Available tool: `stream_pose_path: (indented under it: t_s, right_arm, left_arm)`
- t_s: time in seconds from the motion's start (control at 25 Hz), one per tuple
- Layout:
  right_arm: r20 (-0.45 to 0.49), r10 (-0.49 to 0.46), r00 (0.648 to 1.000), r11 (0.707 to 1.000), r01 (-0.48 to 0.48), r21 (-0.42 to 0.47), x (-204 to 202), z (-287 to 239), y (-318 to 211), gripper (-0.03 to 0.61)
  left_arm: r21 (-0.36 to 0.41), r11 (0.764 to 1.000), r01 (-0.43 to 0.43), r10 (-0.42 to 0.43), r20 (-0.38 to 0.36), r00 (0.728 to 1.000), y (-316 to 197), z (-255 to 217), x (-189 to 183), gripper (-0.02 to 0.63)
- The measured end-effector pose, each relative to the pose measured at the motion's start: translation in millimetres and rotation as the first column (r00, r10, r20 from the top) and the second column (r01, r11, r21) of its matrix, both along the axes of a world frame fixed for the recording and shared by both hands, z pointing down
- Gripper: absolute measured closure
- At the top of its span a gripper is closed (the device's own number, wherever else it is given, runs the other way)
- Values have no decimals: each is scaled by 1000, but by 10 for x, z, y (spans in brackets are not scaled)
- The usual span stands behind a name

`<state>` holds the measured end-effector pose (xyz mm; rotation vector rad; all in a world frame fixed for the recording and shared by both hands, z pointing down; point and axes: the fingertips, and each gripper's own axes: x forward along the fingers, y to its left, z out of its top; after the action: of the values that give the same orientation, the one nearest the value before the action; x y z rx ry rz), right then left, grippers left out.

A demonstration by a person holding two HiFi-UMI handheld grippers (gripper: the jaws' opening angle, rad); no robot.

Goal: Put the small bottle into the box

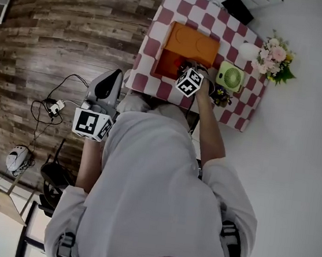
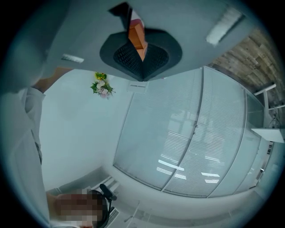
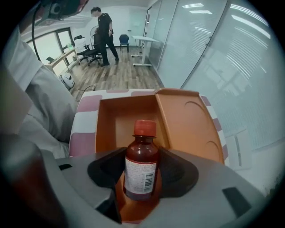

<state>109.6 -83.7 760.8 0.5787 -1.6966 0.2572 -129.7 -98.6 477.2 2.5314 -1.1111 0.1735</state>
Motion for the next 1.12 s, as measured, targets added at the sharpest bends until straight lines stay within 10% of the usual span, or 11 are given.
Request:
stream_pose_path:
  t_s: [0.72,1.12]
  right_arm:
    - [-22,-131,991,982,127,-138,-146,421,37,348]
    - [71,-7,997,984,20,-179,-158,314,33,341]
  left_arm:
    - [-50,993,105,-103,45,994,343,87,-404,612]
    - [-20,995,99,-98,40,994,347,9,-310,612]
